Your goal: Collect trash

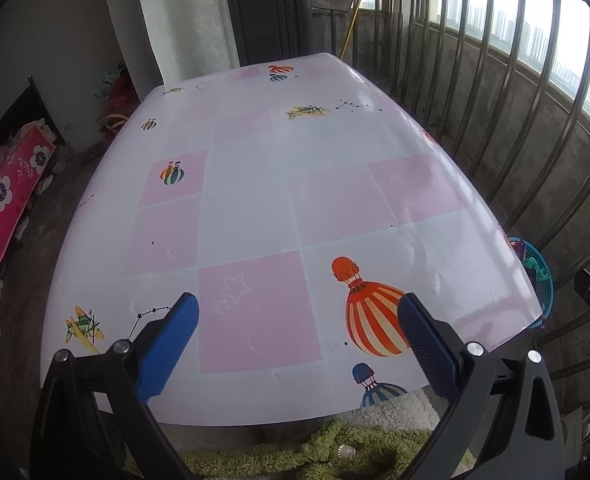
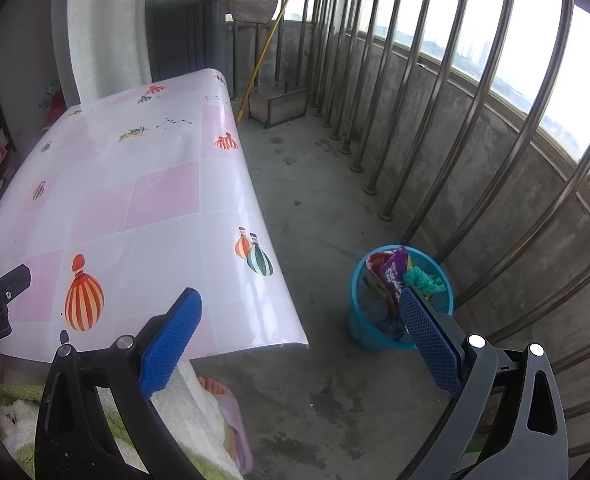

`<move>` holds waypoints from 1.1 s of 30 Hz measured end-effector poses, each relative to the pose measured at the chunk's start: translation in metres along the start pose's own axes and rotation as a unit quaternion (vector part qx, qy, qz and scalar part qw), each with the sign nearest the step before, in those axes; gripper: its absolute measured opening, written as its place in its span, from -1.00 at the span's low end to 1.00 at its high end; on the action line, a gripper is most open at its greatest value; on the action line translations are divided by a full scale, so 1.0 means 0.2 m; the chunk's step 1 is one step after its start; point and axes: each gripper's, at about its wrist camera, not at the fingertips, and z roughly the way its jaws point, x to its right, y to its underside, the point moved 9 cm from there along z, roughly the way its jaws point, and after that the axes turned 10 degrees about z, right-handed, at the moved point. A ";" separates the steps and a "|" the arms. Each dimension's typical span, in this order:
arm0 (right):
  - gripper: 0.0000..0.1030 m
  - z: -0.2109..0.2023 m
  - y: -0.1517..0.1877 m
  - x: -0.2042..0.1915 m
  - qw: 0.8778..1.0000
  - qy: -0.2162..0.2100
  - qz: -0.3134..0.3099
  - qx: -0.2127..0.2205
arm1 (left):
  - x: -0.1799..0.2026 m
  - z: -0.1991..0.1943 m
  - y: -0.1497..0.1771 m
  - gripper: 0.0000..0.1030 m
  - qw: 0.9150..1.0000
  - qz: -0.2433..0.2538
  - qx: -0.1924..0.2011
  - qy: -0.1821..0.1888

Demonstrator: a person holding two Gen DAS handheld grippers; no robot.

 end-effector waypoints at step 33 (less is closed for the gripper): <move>0.84 -0.01 0.00 0.00 1.000 0.000 -0.002 -0.001 | 0.02 0.03 0.01 0.89 1.000 0.006 -0.004 0.005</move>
